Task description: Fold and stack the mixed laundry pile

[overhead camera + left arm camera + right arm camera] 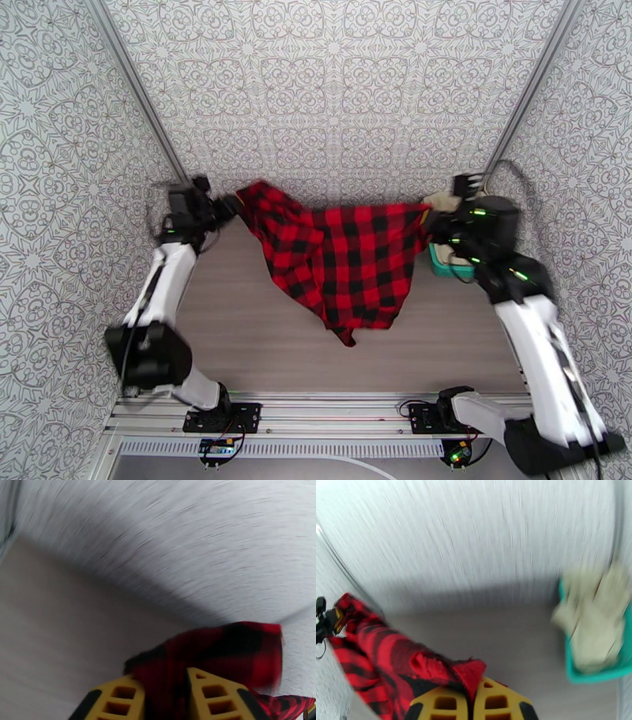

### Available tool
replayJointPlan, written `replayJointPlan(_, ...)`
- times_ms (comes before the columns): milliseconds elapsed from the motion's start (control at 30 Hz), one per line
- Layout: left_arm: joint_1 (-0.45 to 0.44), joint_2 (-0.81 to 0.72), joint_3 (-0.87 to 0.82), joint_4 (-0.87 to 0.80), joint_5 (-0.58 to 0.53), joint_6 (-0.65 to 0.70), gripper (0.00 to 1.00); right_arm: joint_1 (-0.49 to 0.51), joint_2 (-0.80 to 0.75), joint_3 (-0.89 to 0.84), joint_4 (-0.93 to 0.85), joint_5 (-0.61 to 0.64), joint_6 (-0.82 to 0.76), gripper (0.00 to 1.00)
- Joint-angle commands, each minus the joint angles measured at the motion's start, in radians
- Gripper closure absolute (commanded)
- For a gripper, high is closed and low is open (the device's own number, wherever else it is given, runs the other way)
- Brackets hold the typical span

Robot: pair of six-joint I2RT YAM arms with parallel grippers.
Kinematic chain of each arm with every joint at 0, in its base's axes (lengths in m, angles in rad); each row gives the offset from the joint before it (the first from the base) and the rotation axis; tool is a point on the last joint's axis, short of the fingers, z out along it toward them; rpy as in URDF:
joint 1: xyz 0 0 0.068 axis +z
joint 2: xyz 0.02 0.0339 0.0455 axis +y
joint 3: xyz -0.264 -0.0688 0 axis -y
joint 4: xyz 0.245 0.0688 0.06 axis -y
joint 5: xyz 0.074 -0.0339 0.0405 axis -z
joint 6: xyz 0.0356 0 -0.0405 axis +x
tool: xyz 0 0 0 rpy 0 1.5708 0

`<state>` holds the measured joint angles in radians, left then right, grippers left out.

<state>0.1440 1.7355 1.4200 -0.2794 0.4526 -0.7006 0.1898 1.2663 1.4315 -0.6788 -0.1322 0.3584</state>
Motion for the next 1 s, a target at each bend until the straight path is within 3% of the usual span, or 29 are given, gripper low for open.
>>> replayJointPlan(0,0.004,0.027,-0.094,0.068,-0.064,0.003,0.47,-0.008,0.029,-0.089,0.041,-0.061,0.055,1.00)
replayJointPlan(100,-0.014,0.012,-0.154,0.054,-0.126,0.055,0.32,-0.007,0.077,-0.156,0.049,-0.042,0.049,1.00)
replayJointPlan(200,-0.074,-0.051,-0.191,0.002,-0.198,0.141,0.30,-0.007,0.125,-0.197,0.055,-0.007,0.041,1.00)
replayJointPlan(367,-0.326,-0.073,-0.163,-0.143,-0.336,0.314,0.26,-0.008,0.170,-0.224,0.086,0.007,0.041,1.00)
replayJointPlan(500,-0.510,0.043,-0.073,-0.240,-0.437,0.407,0.22,-0.008,0.199,-0.216,0.092,0.011,0.040,1.00)
replayJointPlan(767,-0.672,0.277,0.121,-0.365,-0.508,0.362,0.17,-0.009,0.222,-0.237,0.100,0.028,0.035,1.00)
replayJointPlan(967,-0.741,0.254,0.019,-0.360,-0.530,0.339,0.20,-0.010,0.224,-0.266,0.107,0.021,0.033,1.00)
